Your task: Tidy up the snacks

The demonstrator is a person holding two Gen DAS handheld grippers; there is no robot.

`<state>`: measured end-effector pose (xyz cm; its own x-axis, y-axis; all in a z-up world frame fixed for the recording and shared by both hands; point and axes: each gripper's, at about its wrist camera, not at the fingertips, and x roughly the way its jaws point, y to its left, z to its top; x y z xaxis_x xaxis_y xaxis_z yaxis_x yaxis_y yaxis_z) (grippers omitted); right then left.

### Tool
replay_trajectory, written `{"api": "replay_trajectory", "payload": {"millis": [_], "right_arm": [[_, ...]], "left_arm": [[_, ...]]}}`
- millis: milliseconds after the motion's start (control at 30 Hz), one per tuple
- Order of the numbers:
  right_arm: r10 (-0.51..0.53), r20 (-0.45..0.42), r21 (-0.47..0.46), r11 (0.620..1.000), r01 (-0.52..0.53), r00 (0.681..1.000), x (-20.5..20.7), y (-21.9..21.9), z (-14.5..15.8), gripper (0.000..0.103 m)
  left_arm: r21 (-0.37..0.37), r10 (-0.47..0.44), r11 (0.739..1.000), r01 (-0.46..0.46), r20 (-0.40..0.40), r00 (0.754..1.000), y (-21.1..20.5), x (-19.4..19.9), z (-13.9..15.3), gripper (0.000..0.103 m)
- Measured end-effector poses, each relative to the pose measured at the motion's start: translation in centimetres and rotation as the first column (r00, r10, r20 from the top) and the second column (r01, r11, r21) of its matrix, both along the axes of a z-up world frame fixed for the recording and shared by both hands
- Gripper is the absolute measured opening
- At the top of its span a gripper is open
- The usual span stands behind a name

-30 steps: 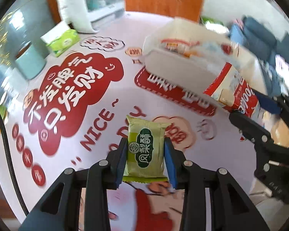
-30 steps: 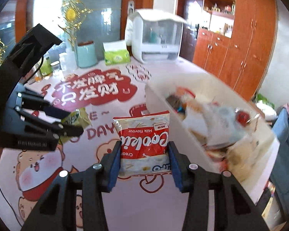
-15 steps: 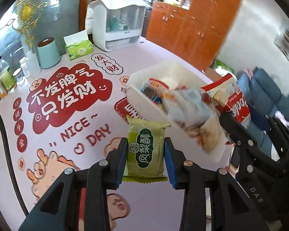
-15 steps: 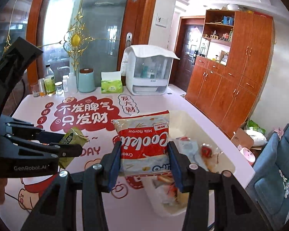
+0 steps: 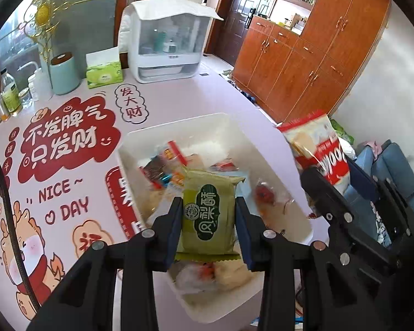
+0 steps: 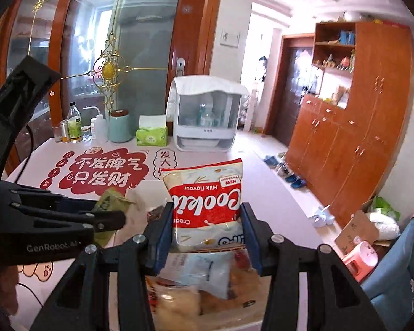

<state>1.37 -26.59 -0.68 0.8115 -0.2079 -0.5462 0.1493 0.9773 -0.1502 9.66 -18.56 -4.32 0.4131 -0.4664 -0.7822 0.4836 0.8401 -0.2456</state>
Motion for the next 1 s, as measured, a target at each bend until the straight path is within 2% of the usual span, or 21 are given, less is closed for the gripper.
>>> {"api": "replay_trajectory", "payload": {"millis": [133, 333, 400, 433, 467, 500, 533, 567, 633, 700, 833, 1000], "right_arm": [[0.038, 0.014, 0.013, 0.999, -0.038, 0.999, 1.6, -2.3, 1.0, 0.048], [0.082, 0.008, 0.096, 0.992, -0.083, 0.997, 5.3, -4.8, 2.2, 0.048], [0.089, 0.003, 0.107, 0.990, -0.089, 0.996, 6.3, -4.9, 2.4, 0.048], [0.090, -0.003, 0.110, 0.990, -0.089, 0.996, 6.8, -5.0, 2.4, 0.048], [0.091, -0.006, 0.114, 0.989, -0.090, 0.996, 7.2, -5.0, 2.5, 0.048], [0.097, -0.012, 0.123, 0.988, -0.094, 0.995, 7.5, -4.9, 2.5, 0.049], [0.104, -0.021, 0.131, 0.986, -0.100, 0.994, 7.9, -4.9, 2.4, 0.050], [0.109, -0.025, 0.136, 0.985, -0.105, 0.994, 8.2, -4.8, 2.4, 0.052], [0.110, -0.015, 0.140, 0.984, -0.107, 0.994, 8.2, -4.7, 2.4, 0.065], [0.099, -0.001, 0.135, 0.986, -0.098, 0.995, 8.3, -4.6, 2.5, 0.071], [0.110, 0.007, 0.137, 0.984, -0.110, 0.994, 8.3, -3.9, 2.8, 0.072], [0.116, 0.010, 0.140, 0.983, -0.117, 0.993, 8.0, -3.4, 3.0, 0.073]], "left_arm": [[-0.002, 0.055, 0.998, -0.055, -0.020, 0.998, -1.6, 0.9, 0.3, 0.036], [0.019, 0.123, 0.992, -0.123, -0.010, 0.992, -1.7, 2.4, 0.4, 0.036], [0.032, 0.157, 0.987, -0.157, -0.006, 0.988, -1.4, 2.8, 0.4, 0.039], [0.037, 0.168, 0.985, -0.168, 0.009, 0.986, -1.3, 2.8, 0.6, 0.049], [0.042, 0.174, 0.984, -0.175, 0.024, 0.984, -1.1, 2.7, 0.8, 0.067], [0.045, 0.181, 0.982, -0.183, 0.042, 0.983, -1.0, 2.7, 1.1, 0.076], [0.046, 0.188, 0.980, -0.191, 0.064, 0.980, -0.8, 2.5, 1.4, 0.089], [0.052, 0.198, 0.978, -0.203, 0.092, 0.976, -0.6, 2.4, 1.8, 0.093], [0.079, 0.215, 0.971, -0.226, 0.127, 0.968, -0.4, 2.5, 2.1, 0.100], [0.076, 0.232, 0.967, -0.242, 0.125, 0.965, 0.0, 2.7, 2.3, 0.102], [0.069, 0.263, 0.960, -0.270, 0.097, 0.960, 0.8, 3.2, 2.3, 0.102], [0.080, 0.271, 0.957, -0.280, 0.109, 0.956, 1.3, 2.7, 2.5, 0.102]]}}
